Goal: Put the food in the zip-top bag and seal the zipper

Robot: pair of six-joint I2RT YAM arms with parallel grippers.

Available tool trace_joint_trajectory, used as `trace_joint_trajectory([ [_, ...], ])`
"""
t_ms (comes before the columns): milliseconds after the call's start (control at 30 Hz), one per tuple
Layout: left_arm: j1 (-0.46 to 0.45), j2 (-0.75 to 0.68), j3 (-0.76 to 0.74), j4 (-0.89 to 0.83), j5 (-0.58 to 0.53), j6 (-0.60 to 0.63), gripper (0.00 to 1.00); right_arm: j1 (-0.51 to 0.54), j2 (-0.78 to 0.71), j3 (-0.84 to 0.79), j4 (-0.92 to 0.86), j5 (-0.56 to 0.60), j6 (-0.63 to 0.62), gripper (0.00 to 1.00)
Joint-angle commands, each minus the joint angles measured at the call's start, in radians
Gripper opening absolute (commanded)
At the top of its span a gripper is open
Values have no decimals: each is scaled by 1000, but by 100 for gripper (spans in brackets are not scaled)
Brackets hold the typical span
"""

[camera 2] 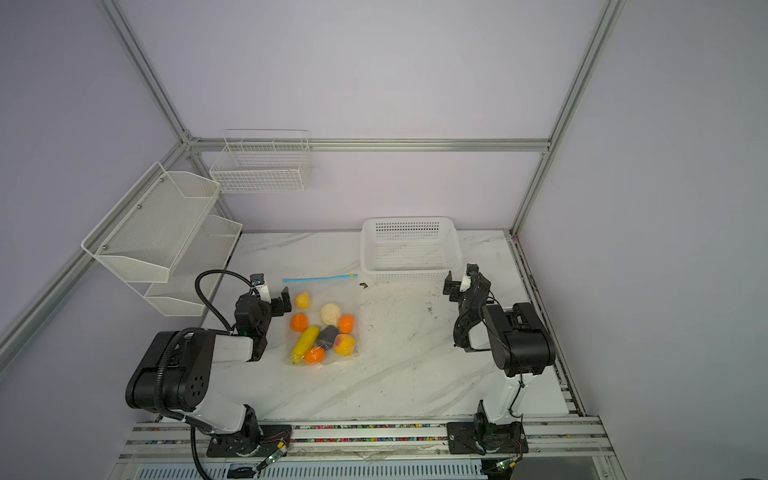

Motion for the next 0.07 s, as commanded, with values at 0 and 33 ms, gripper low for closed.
trace_joint_trajectory([
  [0, 3, -16, -27, 50, 5, 19, 100, -7, -16, -10, 20, -23, 15, 97],
  [33, 3, -18, -26, 47, 2, 15, 100, -6, -18, -11, 21, -22, 14, 97],
])
